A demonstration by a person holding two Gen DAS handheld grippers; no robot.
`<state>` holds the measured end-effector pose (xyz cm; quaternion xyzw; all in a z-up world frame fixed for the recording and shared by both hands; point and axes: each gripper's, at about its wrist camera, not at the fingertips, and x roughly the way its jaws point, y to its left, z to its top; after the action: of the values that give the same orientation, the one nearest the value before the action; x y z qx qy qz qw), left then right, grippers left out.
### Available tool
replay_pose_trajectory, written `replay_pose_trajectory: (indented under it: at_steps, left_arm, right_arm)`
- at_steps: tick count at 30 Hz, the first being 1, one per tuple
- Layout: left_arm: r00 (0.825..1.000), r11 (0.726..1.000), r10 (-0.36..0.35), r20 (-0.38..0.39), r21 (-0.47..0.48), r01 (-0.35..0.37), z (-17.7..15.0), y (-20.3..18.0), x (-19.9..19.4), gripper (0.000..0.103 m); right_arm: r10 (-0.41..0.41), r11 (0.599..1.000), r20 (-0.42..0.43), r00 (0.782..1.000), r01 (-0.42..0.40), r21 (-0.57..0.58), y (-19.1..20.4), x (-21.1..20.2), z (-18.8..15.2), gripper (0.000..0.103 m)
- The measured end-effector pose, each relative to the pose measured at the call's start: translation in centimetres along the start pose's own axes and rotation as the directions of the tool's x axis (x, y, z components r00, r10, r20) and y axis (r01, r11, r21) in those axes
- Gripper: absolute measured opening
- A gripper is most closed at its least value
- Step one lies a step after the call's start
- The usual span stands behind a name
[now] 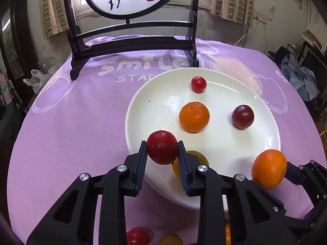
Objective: Organize fruits
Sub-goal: 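Carry both fruits over the white plate and open both tools, then withdraw both open tools from the plate back over the fruit, then grasp a tangerine with the left tool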
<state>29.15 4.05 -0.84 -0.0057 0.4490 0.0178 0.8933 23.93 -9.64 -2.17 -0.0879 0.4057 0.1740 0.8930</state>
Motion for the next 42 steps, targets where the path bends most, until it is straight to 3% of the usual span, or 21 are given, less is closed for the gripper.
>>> replay_pose_trajectory:
  at_steps: [3,5,11,22,27,35,42]
  left_arm:
    - [1.000,1.000,-0.009,-0.008,-0.021,0.009,0.3,0.2,1.1,0.034]
    - [1.000,0.999,-0.010,-0.005,-0.048,0.010,0.4,0.6,1.0,0.058]
    - [0.999,0.999,-0.032,0.020,-0.038,0.033,-0.6,0.1,-1.8,0.070]
    - [0.995,0.997,-0.074,0.062,-0.013,0.075,-6.8,-1.0,-8.4,0.076]
    - [0.995,0.997,-0.070,0.067,-0.009,0.071,-10.3,-1.3,-10.2,0.077]
    - [0.994,0.994,-0.108,0.027,0.000,0.108,-15.1,-2.9,-12.0,0.077]
    - [0.993,0.993,-0.116,-0.022,0.036,0.117,-17.6,-5.3,-11.1,0.077]
  right_arm:
    - [0.004,1.000,-0.031,1.000,-0.004,-0.012,0.3,0.9,-0.3,0.046]
    - [0.013,1.000,-0.044,0.999,-0.013,-0.005,0.2,1.0,-0.5,0.046]
    - [0.030,0.999,-0.001,1.000,-0.030,0.017,-0.1,-1.4,-1.3,0.046]
    - [0.050,0.998,0.089,0.995,-0.054,0.044,-0.9,-8.4,-5.9,0.046]
    - [0.052,0.996,0.110,0.993,-0.059,0.061,-1.0,-11.0,-9.0,0.055]
    - [0.051,0.992,0.089,0.995,-0.060,0.109,-1.8,-11.5,-12.7,0.061]
    - [0.044,0.983,0.102,0.994,-0.061,0.175,-3.7,-11.2,-14.5,0.066]
